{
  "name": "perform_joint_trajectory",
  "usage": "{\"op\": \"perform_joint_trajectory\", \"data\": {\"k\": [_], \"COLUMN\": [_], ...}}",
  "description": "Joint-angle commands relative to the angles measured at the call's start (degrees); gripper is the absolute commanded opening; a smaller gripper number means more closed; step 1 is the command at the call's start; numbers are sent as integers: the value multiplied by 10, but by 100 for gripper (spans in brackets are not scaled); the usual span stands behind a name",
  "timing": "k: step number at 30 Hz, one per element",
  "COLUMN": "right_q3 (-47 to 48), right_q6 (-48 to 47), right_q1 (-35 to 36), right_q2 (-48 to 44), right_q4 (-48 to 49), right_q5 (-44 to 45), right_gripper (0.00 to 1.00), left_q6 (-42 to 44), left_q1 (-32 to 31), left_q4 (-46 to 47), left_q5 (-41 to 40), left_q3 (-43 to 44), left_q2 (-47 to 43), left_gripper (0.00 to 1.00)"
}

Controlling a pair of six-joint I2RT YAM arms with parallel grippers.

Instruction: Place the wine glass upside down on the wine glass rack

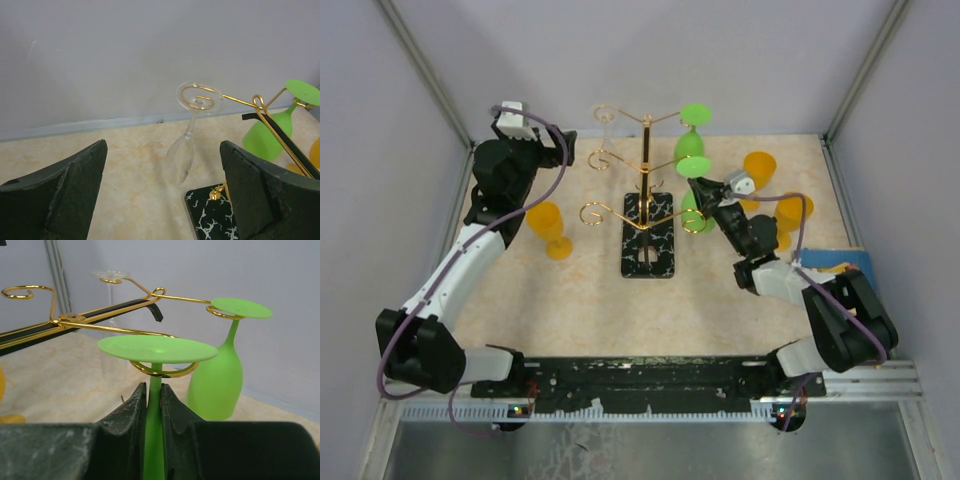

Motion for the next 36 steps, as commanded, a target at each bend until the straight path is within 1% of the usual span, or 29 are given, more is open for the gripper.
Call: {"op": "perform_joint_trajectory", "data": {"k": [1,2,4,6,7,9,11,13,16,20,24,30,32,36], "right_q3": [10,10,8,5,3,-2,-9,-10,-10,-5,7,67,81,106], "right_q6": [0,-2,-10,-20,-24,-25,-24,-23,-23,-33,-39,15,25,25], "right_q1": [10,11,11,11,11,11,10,11,11,11,11,11,11,11], "right_q2": [-7,-11,-25,-47,-61,-89,-117,-148,-200,-253,-282,-288,-290,-298], "right_q4": [27,19,-2,-38,-61,-103,-141,-191,-273,-380,-474,-615,-640,-672], "right_q5": [-13,-14,-13,-7,-5,1,9,21,47,100,168,265,292,310], "right_gripper": [16,21,34,52,60,71,76,78,81,84,86,86,86,81], "left_q6": [0,0,2,10,13,19,20,24,37,42,40,30,28,30], "left_q1": [7,8,8,9,10,11,11,12,12,12,12,12,12,13], "left_q4": [-52,-64,-73,-87,-106,-152,-193,-235,-326,-414,-445,-495,-503,-513], "left_q5": [-36,-54,-98,-132,-146,-166,-175,-168,-169,-165,-155,-119,-120,-119], "left_q3": [9,10,2,-3,3,20,36,53,93,121,106,75,58,42], "left_q2": [-19,-23,-39,-60,-66,-69,-70,-70,-62,-54,-64,-65,-65,-58], "left_gripper": [99,99,99,99,99,99,99,99,99,99,99,99,99,99]}}
